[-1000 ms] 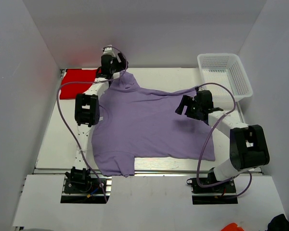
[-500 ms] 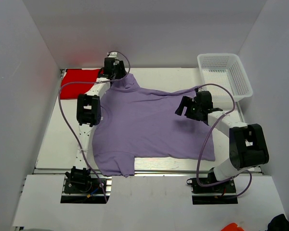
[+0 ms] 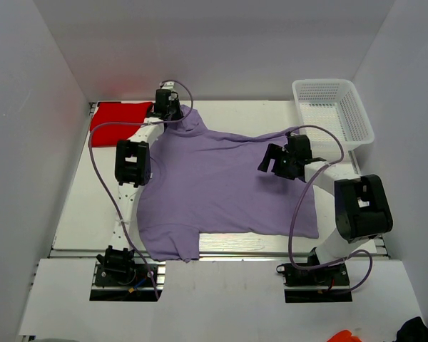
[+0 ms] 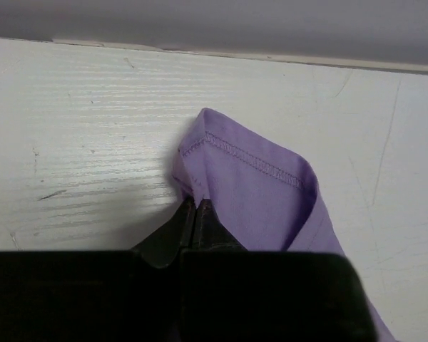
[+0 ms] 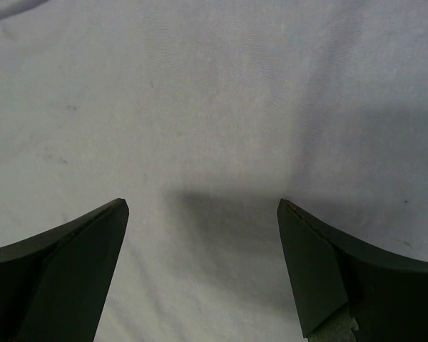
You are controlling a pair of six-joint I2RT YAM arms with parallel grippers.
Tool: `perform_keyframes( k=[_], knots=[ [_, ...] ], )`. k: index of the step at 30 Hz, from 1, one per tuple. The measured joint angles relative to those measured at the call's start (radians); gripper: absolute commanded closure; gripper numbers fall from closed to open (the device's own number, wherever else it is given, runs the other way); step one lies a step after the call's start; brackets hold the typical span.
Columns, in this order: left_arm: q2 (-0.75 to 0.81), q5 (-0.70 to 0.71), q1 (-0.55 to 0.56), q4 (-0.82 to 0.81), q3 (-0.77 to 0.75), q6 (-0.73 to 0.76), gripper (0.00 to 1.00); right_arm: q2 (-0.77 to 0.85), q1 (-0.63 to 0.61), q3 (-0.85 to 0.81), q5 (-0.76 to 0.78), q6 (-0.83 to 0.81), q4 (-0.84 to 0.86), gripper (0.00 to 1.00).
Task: Fold and stack the t-shirts
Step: Flatten out the tshirt
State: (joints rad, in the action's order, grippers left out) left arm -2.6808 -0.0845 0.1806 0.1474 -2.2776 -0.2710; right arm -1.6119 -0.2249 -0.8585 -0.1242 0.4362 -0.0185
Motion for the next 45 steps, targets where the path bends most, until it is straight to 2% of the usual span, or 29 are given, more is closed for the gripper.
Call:
perform_keyframes(
  k=[5, 10, 11, 12, 14, 15, 16, 17, 23, 26, 33, 36, 41, 43, 45],
  knots=[
    [0.0, 0.031, 0.0, -0.012, -0.006, -0.007, 1.0, -0.027, 0.0, -0.012, -0.01, 0.0, -0.001, 0.09],
    [-0.016, 0.071, -0.002, -0.077, -0.069, -0.051, 1.0, -0.05, 0.0, -0.034, -0.011, -0.003, -0.001, 0.09],
    [-0.026, 0.079, -0.005, -0.098, -0.09, -0.065, 0.96, -0.053, 0.0, -0.039, -0.01, -0.003, -0.001, 0.09],
    [-0.041, 0.084, -0.005, -0.129, -0.115, -0.078, 0.84, -0.058, 0.0, -0.044, -0.01, -0.004, -0.001, 0.09],
    [-0.065, 0.092, -0.007, -0.19, -0.149, -0.105, 0.72, -0.069, 0.0, -0.055, -0.01, -0.005, -0.004, 0.09],
    [-0.082, 0.103, -0.007, -0.224, -0.168, -0.121, 0.59, -0.076, 0.0, -0.06, -0.011, -0.005, -0.005, 0.09],
    [-0.093, 0.113, -0.007, -0.24, -0.175, -0.121, 0.39, -0.081, 0.0, -0.063, -0.011, -0.006, -0.006, 0.09],
    [-0.098, 0.125, -0.008, -0.258, -0.177, -0.13, 0.01, -0.084, 0.0, -0.064, -0.014, -0.006, -0.007, 0.09],
    [-0.101, 0.156, -0.009, -0.3, -0.16, -0.162, 0.0, -0.081, 0.0, -0.063, -0.021, -0.016, -0.011, 0.09],
    [-0.06, 0.145, -0.011, -0.301, -0.098, -0.156, 0.0, -0.061, 0.0, -0.06, -0.023, -0.026, -0.016, 0.09],
    [0.201, 0.039, -0.012, -0.145, 0.162, -0.087, 0.0, 0.058, 0.0, -0.04, -0.014, -0.056, -0.03, 0.09],
    [0.403, -0.005, -0.005, -0.071, 0.365, -0.053, 0.0, 0.109, -0.001, -0.019, 0.021, -0.061, -0.059, 0.09],
    [0.79, -0.089, 0.009, -0.084, 0.828, -0.031, 0.0, 0.126, -0.001, -0.014, 0.092, -0.064, -0.127, 0.09],
    [0.896, -0.103, 0.016, -0.094, 0.975, -0.028, 0.0, 0.126, -0.001, -0.014, 0.12, -0.068, -0.155, 0.09],
    [0.944, -0.107, 0.02, -0.085, 1.057, -0.025, 0.0, 0.118, 0.0, -0.016, 0.145, -0.074, -0.171, 0.09]
  ],
)
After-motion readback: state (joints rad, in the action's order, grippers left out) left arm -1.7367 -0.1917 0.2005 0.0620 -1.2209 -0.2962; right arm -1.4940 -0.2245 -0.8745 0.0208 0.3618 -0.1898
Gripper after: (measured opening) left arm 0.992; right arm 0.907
